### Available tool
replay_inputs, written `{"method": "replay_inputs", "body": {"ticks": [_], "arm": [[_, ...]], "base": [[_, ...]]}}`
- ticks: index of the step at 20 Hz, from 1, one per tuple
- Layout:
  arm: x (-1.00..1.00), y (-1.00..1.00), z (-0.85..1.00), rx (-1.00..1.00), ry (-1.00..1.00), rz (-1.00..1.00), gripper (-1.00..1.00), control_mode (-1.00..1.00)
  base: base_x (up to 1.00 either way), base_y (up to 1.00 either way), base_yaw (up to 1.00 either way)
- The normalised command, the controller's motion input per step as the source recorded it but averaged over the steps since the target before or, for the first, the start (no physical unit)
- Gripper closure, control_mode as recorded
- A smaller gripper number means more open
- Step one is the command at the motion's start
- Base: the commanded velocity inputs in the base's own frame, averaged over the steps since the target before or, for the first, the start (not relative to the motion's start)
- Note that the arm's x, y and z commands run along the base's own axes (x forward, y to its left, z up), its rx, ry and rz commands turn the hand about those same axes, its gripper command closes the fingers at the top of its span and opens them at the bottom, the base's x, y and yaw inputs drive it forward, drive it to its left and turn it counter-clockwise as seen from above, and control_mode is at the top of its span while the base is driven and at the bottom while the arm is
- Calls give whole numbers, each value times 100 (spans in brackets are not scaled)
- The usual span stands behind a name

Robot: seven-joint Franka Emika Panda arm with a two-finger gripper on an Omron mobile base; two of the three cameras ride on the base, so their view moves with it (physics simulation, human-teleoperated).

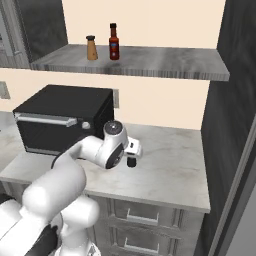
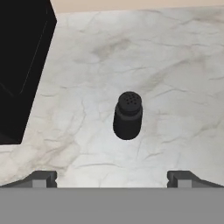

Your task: There are various items on the counter. Only move the condiments/shakers into the cabinet.

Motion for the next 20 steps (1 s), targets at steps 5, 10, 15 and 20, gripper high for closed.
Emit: {"method": "replay_inputs", "body": {"ticks": [5, 10, 15, 20], "arm": [[34, -8, -33, 0, 4, 0, -100, -100], [39, -10, -23, 0, 3, 0, -100, -100], [31, -13, -13, 0, 0, 0, -100, -100], [33, -12, -19, 0, 0, 0, -100, -100]], "base": [[0, 0, 0], [0, 0, 0], [0, 0, 0], [0, 0, 0]]}}
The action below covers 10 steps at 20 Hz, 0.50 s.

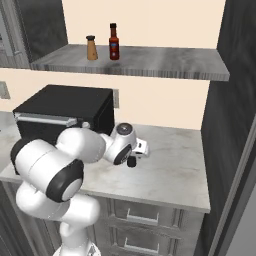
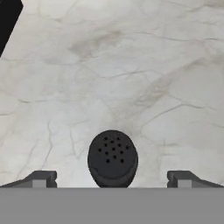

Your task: There are various items on the counter. Only move the condiments/shakers into the cabinet.

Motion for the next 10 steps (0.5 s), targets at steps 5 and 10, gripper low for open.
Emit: {"method": "replay_inputs", "body": {"ticks": [5, 10], "arm": [[28, -8, -24, 0, 1, 0, -100, -100], [21, -2, -33, 0, 1, 0, 100, -100]], "base": [[0, 0, 0], [0, 0, 0]]}}
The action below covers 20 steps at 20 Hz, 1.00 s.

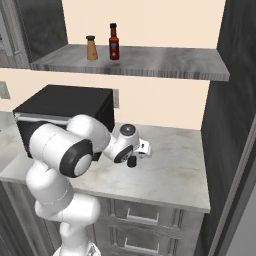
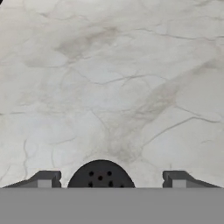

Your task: There are various items on the counter. Only move the condiments/shakers into the cabinet.

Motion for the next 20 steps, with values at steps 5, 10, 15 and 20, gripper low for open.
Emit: {"method": "replay_inputs", "body": {"ticks": [5, 10, 15, 20], "arm": [[3, 0, -14, 0, 0, 0, 100, -100], [-54, 0, 29, 2, -5, 0, 100, -100], [-68, 0, 100, 5, -14, 0, 100, -100], [-37, 0, 100, 0, -14, 0, 100, -100]], "base": [[0, 0, 0], [0, 0, 0], [0, 0, 0], [0, 0, 0]]}}
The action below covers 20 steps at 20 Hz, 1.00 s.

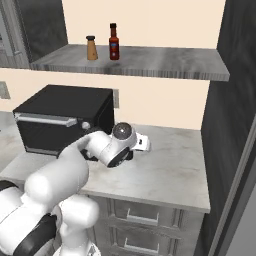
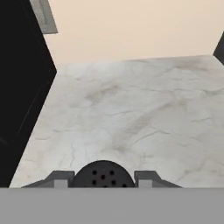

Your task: There are various items on the counter. Only move the condiments/shakers into the cabinet.

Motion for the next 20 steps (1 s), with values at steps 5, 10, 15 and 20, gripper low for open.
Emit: {"method": "replay_inputs", "body": {"ticks": [5, 10, 15, 20], "arm": [[-26, 0, 100, 0, -10, 0, 100, -100], [-25, 0, 100, 0, -6, 0, 100, -100], [-14, 0, 100, 0, -5, 0, 100, -100], [0, 0, 100, 0, -9, 0, 100, -100]], "base": [[0, 0, 0], [0, 0, 0], [0, 0, 0], [0, 0, 0]]}}
